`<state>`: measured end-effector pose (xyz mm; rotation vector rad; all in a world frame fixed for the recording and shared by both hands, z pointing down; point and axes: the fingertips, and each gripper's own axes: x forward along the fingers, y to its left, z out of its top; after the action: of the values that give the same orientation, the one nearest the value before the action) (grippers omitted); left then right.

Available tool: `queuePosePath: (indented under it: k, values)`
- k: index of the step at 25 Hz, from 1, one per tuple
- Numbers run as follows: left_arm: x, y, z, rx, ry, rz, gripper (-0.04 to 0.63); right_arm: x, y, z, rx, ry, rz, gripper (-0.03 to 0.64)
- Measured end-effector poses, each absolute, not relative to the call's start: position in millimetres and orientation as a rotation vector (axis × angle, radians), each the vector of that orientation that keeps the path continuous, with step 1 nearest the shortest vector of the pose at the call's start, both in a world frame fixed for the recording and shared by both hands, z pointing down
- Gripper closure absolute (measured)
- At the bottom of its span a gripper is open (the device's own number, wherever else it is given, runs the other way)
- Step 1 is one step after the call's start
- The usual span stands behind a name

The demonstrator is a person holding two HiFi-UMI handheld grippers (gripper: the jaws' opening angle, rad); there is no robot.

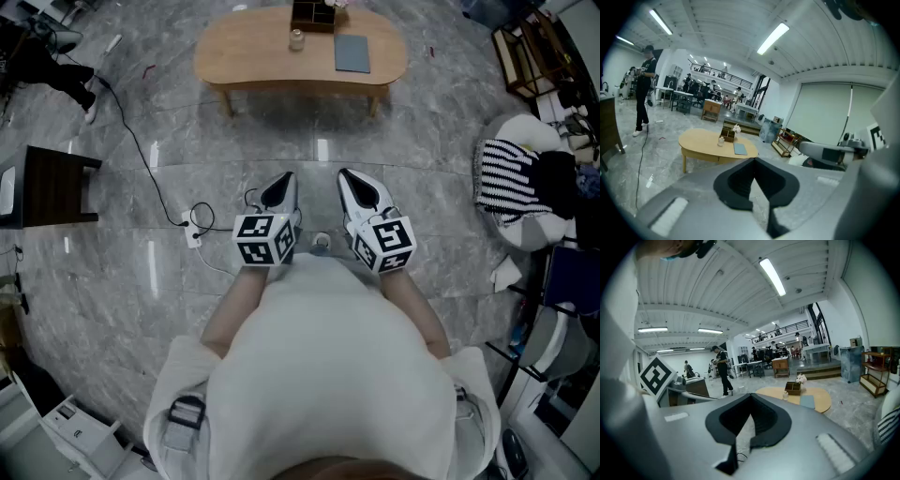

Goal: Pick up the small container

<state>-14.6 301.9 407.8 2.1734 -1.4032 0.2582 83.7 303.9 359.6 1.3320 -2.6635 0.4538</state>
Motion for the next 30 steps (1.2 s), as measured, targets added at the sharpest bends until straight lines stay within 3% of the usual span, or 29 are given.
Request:
queuePosePath:
  k: [16, 30]
  values:
    - [-18.1, 325.9, 377.5, 2.221, -1.415, 0.164, 0.594, 77.7, 333.4, 337.0, 1.321, -2.728, 0.325, 0.62]
    - [-29.4, 323.0, 396.6, 2.139, -1.474, 0.189, 0.594, 79.6, 321.4, 354.3, 1.258, -2.759, 0.454, 0.618]
